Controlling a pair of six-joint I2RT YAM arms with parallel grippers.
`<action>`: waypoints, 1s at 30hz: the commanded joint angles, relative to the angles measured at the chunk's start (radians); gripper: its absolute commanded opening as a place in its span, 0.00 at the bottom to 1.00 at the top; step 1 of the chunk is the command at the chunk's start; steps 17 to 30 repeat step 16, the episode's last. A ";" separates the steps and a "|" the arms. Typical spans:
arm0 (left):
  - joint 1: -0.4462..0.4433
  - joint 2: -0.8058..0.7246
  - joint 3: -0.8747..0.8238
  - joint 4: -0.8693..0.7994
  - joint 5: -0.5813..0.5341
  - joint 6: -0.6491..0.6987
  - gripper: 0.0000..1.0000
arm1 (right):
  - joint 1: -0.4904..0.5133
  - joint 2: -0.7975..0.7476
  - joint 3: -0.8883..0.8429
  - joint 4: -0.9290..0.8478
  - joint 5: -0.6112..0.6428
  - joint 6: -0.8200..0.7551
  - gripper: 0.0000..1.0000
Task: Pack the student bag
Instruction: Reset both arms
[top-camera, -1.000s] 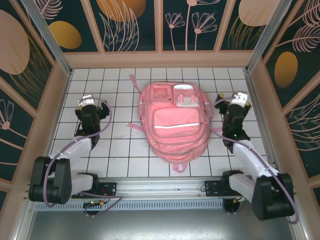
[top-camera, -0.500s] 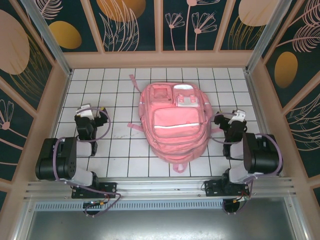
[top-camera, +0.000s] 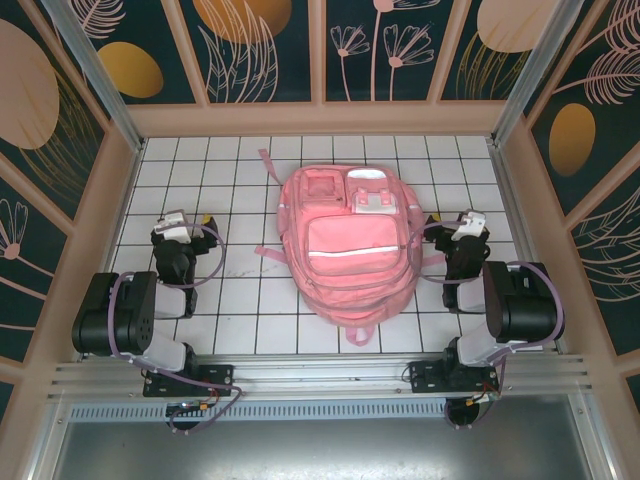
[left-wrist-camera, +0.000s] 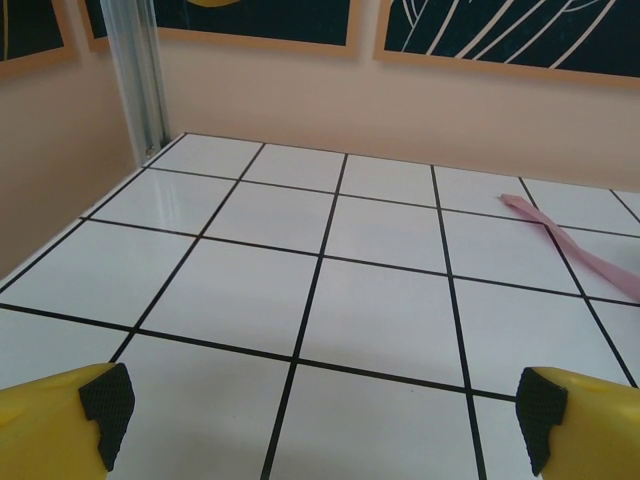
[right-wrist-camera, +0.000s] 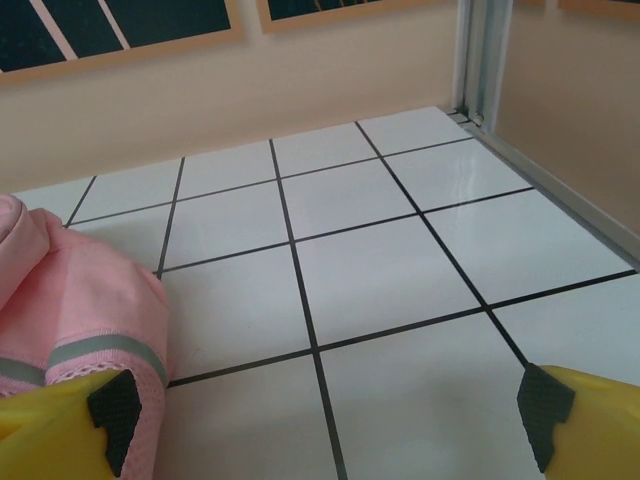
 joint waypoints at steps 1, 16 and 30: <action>-0.005 0.002 0.025 0.032 0.036 0.034 0.99 | 0.009 -0.003 -0.007 0.061 0.043 0.007 0.99; -0.006 0.003 0.025 0.030 0.036 0.034 0.99 | 0.004 0.000 0.015 0.022 -0.069 -0.033 0.99; -0.006 0.003 0.025 0.030 0.036 0.034 0.99 | 0.004 0.000 0.015 0.022 -0.069 -0.033 0.99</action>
